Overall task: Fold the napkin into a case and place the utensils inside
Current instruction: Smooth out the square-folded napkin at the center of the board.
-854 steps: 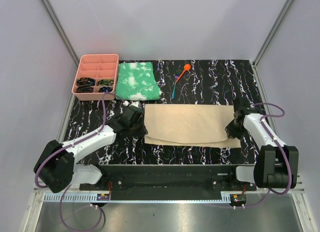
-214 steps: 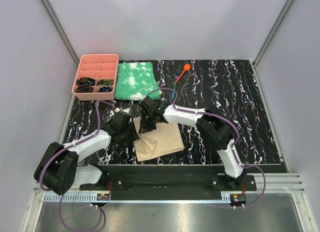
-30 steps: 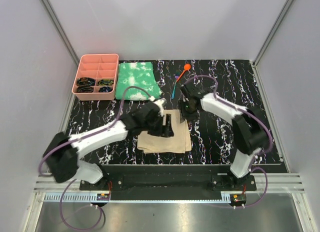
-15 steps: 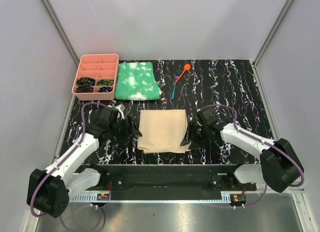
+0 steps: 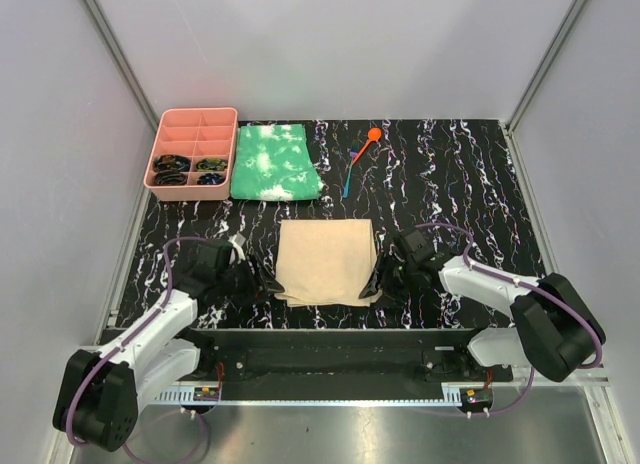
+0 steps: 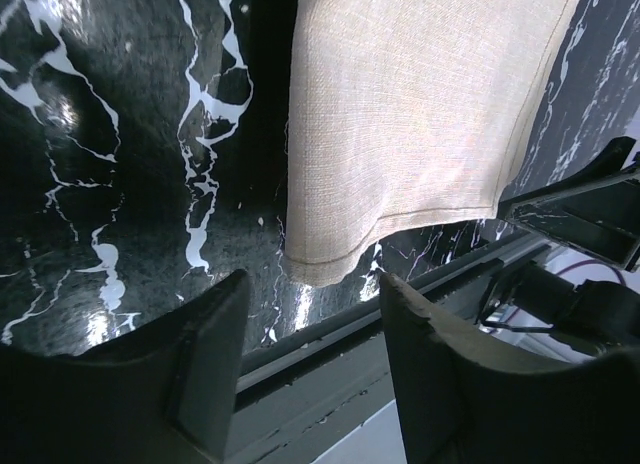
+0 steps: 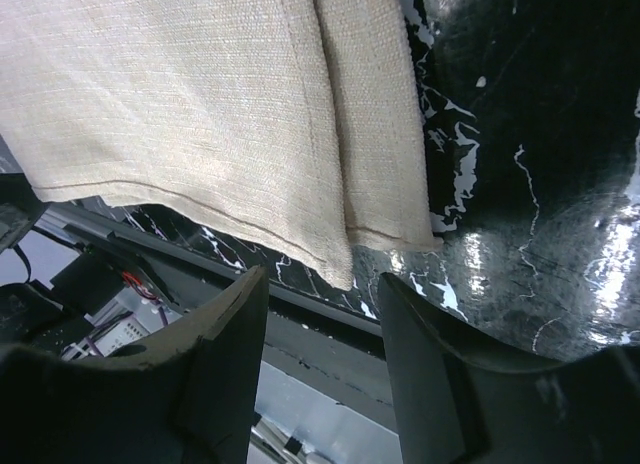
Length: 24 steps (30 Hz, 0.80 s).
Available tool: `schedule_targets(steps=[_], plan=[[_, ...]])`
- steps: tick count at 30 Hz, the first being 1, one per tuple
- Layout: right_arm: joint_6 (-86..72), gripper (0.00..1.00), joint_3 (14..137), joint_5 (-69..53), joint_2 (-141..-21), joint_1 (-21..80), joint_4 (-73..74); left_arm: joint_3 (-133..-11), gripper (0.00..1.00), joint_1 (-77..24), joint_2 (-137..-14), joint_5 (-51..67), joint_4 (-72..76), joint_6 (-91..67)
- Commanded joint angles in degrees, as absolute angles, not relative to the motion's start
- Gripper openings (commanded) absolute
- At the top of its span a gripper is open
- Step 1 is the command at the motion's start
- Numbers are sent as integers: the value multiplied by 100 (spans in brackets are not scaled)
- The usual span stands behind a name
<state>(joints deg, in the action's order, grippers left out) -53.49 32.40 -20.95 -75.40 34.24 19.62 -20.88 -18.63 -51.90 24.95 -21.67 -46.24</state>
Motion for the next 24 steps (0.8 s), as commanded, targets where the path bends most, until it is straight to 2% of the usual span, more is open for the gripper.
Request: schedule_targets(steps=[1,9,12,14,20,24], plan=[[-5713,57,3138,-2224,-7567,3507,1363,-1890,56,-1837,-5115,2892,-1266,-4983],[-5871,56,2997,-2250,-7691,3551,1081,-1854,49,-1837,-5098,2821,-1301,-4931],[-5889,56,2936,-2197,-7612,3568,1107,-1811,50,-1837,-5133,2751,-1476,-4878],[-5897,56,2909,-2153,-7585,3568,1125,-1767,55,-1837,-5203,2699,-1477,-4887],[-5959,55,2909,-2171,-7690,3577,1037,-1819,55,-1837,-5467,2733,-1292,-4834],[-6047,50,2927,-2188,-7734,3595,888,-1802,43,-1837,-5519,2821,-1029,-4895]])
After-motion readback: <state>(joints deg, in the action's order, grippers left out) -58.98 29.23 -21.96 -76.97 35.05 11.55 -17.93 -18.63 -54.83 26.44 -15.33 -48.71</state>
